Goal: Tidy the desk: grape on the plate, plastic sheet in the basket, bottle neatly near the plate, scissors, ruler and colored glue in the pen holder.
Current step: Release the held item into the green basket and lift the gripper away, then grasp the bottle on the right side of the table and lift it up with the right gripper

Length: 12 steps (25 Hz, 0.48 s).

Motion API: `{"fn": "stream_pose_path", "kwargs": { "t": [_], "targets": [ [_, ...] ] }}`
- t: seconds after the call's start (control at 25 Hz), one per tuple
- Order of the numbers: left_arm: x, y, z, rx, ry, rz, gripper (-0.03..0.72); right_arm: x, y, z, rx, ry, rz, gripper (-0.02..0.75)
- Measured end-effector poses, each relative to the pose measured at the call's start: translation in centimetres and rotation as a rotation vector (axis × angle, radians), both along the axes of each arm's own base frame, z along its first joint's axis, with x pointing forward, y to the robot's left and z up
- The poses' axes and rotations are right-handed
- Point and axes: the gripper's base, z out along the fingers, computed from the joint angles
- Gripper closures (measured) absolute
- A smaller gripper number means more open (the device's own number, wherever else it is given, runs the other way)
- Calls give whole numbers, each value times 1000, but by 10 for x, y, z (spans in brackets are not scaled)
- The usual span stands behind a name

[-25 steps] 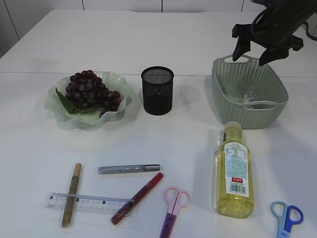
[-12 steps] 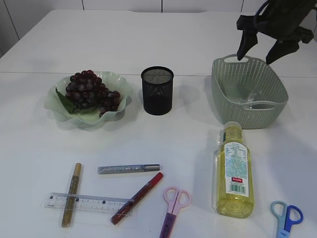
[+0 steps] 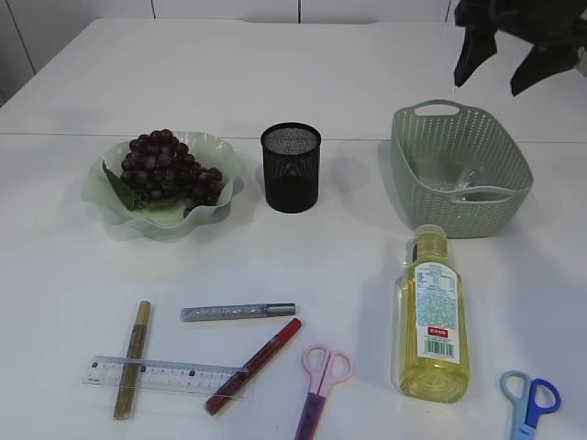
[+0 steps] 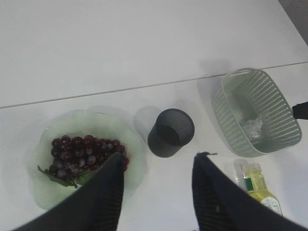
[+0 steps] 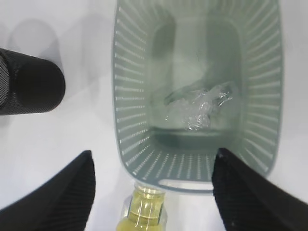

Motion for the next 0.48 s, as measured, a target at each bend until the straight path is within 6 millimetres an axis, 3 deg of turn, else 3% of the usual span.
{"fn": "stream_pose_path", "kwargs": {
  "t": [0.2, 0.48],
  "targets": [
    [0, 0, 0, 0, 0, 0, 344, -35, -4, 27, -5, -20, -49, 153],
    [0, -1, 0, -8, 3, -6, 344, -96, -7, 29, 17, 52, -104, 153]
  ]
}}
